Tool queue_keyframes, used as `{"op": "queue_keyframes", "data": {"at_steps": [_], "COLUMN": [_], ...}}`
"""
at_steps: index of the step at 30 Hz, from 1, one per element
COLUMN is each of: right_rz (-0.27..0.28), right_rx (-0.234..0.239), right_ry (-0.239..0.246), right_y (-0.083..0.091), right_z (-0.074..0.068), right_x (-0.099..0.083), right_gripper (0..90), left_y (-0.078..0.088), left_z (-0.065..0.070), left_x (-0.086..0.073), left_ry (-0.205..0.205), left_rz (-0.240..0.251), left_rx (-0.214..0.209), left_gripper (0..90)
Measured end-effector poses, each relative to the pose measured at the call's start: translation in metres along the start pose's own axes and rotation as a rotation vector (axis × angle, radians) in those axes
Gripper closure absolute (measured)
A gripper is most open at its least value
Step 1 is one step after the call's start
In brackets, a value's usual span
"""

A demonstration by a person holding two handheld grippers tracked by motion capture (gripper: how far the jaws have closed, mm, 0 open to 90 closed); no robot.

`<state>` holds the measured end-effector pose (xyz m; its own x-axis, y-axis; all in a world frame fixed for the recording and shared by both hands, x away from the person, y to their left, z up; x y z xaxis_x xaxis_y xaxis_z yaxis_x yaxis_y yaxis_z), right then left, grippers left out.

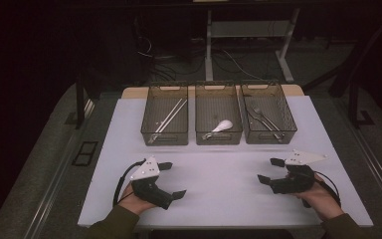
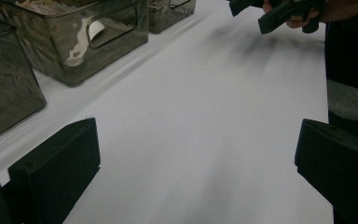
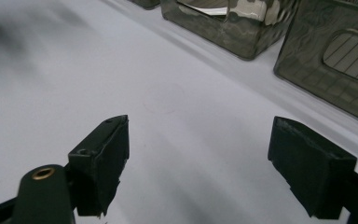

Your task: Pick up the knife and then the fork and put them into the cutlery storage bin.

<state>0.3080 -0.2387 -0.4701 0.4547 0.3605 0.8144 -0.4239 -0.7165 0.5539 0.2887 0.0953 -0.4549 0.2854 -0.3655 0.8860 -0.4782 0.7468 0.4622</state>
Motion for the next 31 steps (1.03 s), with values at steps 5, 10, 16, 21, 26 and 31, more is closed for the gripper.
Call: {"op": "queue_keyframes", "data": {"at_steps": [5, 10, 16, 21, 26, 31], "right_rz": [0.004, 0.012, 0.017, 0.018, 0.020, 0.024], "right_rx": [0.012, 0.026, 0.028, 0.029, 0.029, 0.030], "right_ry": [-0.002, 0.002, 0.006, 0.007, 0.009, 0.009], "right_y": [0.000, 0.002, 0.003, 0.004, 0.005, 0.005], "right_z": [-0.004, -0.008, -0.010, -0.010, -0.009, -0.010], "right_x": [-0.007, -0.010, -0.012, -0.012, -0.011, -0.011], "right_gripper": [19.4, 19.0, 19.0, 19.0, 19.0, 19.0], "left_y": [0.000, 0.000, 0.000, 0.000, -0.001, -0.001], "left_z": [0.000, 0.000, 0.000, 0.000, 0.000, 0.000], "left_x": [0.000, 0.000, 0.000, -0.001, -0.001, -0.001], "left_ry": [0.002, 0.003, 0.001, 0.001, 0.000, -0.001], "left_rz": [0.001, 0.001, 0.000, 0.000, -0.002, -0.003], "left_rx": [-0.001, -0.002, -0.003, -0.003, -0.005, -0.004], "left_gripper": [0.0, 0.0, 0.0, 0.0, 0.0, 0.0]}}
Point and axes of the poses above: each handheld gripper's, and its own axes: y roughly backward along the jaws, x roughly out of its top, z roughly to its right, the point moved 7 cm from there along -y, roughly forward along the jaws, and after that the axes turned 8 degrees about x, right-handed, at the moved point
